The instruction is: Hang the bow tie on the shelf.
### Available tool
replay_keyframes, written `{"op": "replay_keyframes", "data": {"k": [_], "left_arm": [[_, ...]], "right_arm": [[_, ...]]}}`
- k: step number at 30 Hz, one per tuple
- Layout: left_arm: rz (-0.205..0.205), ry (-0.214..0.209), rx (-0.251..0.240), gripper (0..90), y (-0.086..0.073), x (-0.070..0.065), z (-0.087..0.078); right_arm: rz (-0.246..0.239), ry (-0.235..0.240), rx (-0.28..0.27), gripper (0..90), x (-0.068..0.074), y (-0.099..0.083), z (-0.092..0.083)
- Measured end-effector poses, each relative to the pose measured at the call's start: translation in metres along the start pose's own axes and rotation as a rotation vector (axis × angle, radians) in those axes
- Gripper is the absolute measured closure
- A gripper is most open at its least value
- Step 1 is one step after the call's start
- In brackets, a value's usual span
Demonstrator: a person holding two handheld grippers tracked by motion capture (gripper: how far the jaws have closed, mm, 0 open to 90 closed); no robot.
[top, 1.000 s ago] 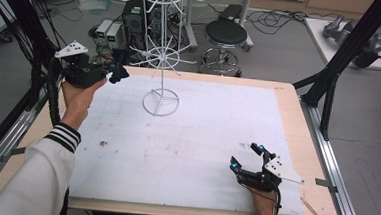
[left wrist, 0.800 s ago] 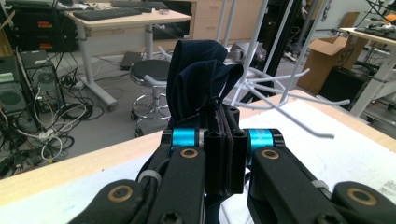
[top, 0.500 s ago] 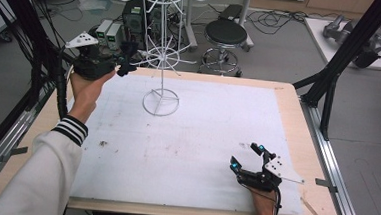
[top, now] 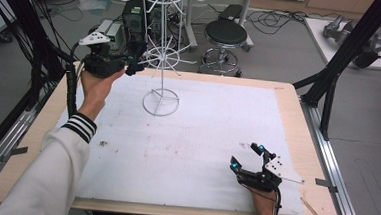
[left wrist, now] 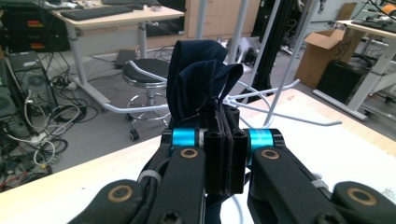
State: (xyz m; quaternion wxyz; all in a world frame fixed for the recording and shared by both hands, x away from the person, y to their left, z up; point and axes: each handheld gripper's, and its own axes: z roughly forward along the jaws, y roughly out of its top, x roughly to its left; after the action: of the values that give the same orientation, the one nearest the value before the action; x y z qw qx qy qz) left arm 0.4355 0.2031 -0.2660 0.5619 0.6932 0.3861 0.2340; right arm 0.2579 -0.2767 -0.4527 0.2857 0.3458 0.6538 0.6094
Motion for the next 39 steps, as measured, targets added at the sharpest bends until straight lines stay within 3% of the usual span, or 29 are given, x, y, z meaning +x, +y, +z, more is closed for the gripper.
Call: {"op": "replay_keyframes", "data": {"k": [13, 14, 15, 19, 21, 26, 30, 39], "left_arm": [[0.001, -0.024, 0.049, 87.3, -0.001, -0.005, 0.007], [-0.003, -0.025, 0.049, 85.3, -0.001, -0.005, 0.007], [-0.005, -0.023, 0.057, 76.9, -0.001, -0.005, 0.007], [-0.01, -0.02, 0.071, 68.9, 0.0, -0.005, 0.007], [-0.013, -0.032, 0.074, 58.4, 0.0, -0.005, 0.007], [0.027, -0.015, 0.076, 33.6, 0.003, -0.009, 0.006], [0.05, -0.019, 0.064, 20.1, 0.003, -0.009, 0.003], [0.125, -0.053, -0.023, 16.1, -0.009, -0.023, -0.016]], "right_arm": [[0.001, 0.0, 0.0, 11.2, 0.0, 0.0, 0.0], [0.002, 0.0, 0.0, 11.2, 0.0, 0.0, 0.0], [0.001, 0.0, 0.0, 11.3, 0.0, 0.0, 0.0], [0.001, -0.002, -0.001, 11.2, 0.0, 0.0, 0.0], [0.001, -0.002, -0.001, 11.3, 0.0, 0.0, 0.0], [0.005, -0.001, -0.001, 11.2, 0.0, 0.0, 0.0], [-0.003, -0.001, -0.016, 11.3, 0.0, -0.001, -0.001], [0.0, 0.0, -0.02, 11.2, 0.001, -0.001, -0.002]]}}
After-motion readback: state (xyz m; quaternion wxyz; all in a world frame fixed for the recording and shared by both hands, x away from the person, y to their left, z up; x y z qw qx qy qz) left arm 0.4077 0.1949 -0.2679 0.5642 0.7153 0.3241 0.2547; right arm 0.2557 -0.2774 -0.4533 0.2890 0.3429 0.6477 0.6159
